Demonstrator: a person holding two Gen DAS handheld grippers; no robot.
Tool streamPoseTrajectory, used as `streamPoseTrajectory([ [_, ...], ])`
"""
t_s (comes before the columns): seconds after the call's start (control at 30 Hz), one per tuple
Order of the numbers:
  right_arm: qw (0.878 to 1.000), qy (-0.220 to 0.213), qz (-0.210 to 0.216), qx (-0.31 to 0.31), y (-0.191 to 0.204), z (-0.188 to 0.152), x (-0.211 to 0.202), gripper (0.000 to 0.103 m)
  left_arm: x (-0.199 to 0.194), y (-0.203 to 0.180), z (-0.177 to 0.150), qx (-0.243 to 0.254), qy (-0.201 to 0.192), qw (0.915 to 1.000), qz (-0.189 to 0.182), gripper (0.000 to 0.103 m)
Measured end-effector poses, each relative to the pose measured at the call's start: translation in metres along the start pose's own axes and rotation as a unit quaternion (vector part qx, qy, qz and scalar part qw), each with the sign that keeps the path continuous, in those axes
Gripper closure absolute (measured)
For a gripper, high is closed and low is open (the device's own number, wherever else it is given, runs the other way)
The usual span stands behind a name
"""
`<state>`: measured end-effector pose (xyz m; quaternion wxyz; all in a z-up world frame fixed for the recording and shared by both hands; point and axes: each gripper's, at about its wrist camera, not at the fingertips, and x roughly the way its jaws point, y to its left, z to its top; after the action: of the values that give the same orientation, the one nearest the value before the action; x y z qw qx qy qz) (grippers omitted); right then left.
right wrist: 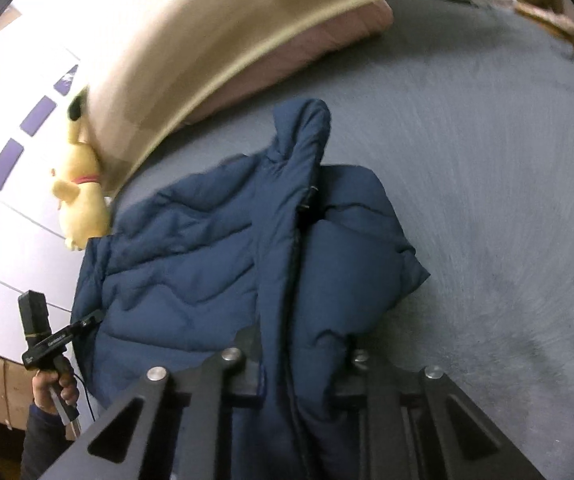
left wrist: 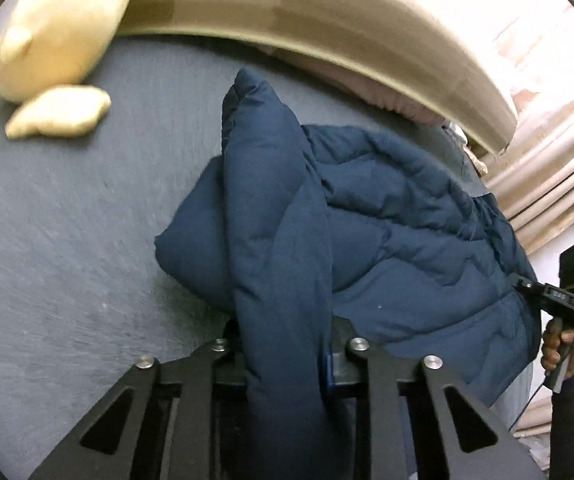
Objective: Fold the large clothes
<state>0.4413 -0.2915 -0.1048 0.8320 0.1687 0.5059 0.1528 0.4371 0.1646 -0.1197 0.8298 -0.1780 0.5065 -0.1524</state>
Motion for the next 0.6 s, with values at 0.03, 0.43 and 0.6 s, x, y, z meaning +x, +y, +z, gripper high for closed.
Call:
streamPoseTrajectory([
  [0.03, 1.000, -0.004, 0.002, -0.009, 0.009, 0.002, -0.007, 0.083, -0.010, -0.003, 0.000, 0.004, -0.007, 1.0000, 0.001, 0.082],
  [0.43, 0.993, -0.082, 0.052, -0.074, 0.061, -0.063, -0.154, 0.089, -0.159, -0.072, -0.069, 0.090, -0.088, 0.9919, -0.016, 0.085],
  [0.6, 0.996, -0.053, 0.064, -0.011, -0.008, -0.146, -0.137, 0.082, -0.131, -0.058, -0.146, 0.049, -0.056, 0.9967, -0.034, 0.075],
])
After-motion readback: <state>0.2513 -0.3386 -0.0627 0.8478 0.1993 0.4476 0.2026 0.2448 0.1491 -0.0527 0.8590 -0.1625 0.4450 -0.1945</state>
